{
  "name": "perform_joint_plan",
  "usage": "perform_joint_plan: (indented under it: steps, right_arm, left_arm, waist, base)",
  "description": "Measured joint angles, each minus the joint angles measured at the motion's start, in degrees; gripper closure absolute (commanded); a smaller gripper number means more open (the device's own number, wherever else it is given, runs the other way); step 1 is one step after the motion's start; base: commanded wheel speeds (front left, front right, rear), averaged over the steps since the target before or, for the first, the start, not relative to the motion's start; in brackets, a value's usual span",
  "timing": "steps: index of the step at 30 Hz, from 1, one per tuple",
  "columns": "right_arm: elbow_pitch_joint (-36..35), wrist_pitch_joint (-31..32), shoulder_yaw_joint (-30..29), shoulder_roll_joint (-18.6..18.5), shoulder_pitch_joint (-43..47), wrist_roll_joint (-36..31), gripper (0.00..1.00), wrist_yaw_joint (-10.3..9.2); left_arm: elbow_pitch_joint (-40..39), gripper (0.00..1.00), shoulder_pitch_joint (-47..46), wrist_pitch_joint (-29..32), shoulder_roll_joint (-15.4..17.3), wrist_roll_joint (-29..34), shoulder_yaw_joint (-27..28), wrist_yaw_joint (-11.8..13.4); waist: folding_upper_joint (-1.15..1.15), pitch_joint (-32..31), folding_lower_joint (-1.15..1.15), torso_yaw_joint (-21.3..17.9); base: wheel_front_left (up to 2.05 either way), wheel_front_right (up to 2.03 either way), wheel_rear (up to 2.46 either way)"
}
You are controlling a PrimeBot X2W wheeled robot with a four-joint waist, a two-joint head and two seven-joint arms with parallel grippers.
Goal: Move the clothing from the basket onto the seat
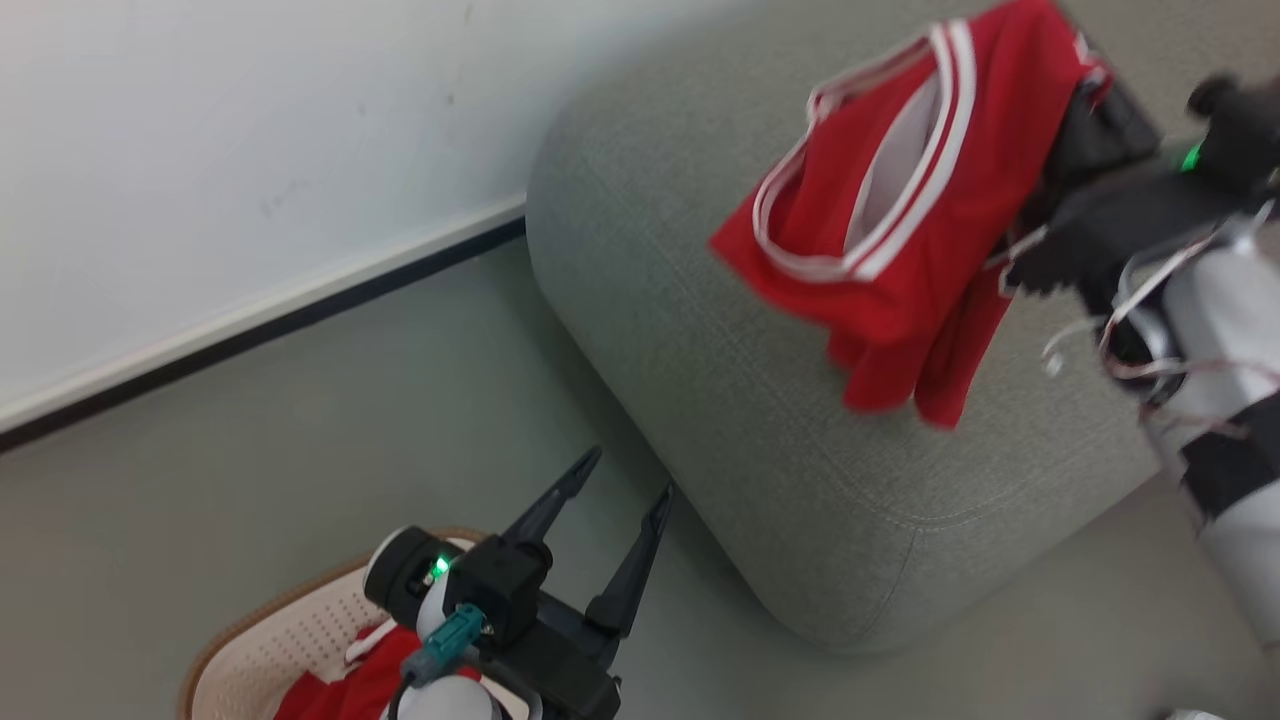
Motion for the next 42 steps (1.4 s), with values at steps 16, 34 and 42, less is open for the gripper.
perform_joint_plan:
  steps: [16, 34, 42]
  right_arm:
    - [13.17, 3.99, -9.43, -6.70, -24.92, 2.42, 1.00, -0.70]
    - [27.14, 2.13, -10.46, -7.35, -31.34, 0.45, 1.00, -4.38]
    - [34.64, 0.60, -10.33, -3.53, -24.82, 1.11, 1.00, -5.58]
  left_arm:
    - [-7.73, 0.00, -8.73, 3.30, 3.05, 2.52, -0.15, -0.59]
    - [-11.79, 0.00, -13.38, 5.99, 5.79, 4.02, 0.19, -1.51]
    - [-11.72, 0.00, -14.07, 6.57, 5.81, 4.01, -0.26, -1.53]
  waist:
    - [0.01, 11.99, 0.01, 7.32]
    - [0.01, 24.65, 0.00, 13.63]
    - [0.00, 28.17, 0.00, 14.03]
  base:
    - [0.00, 0.00, 0.00]
    - [0.00, 0.00, 0.00]
    - [0.00, 0.00, 0.00]
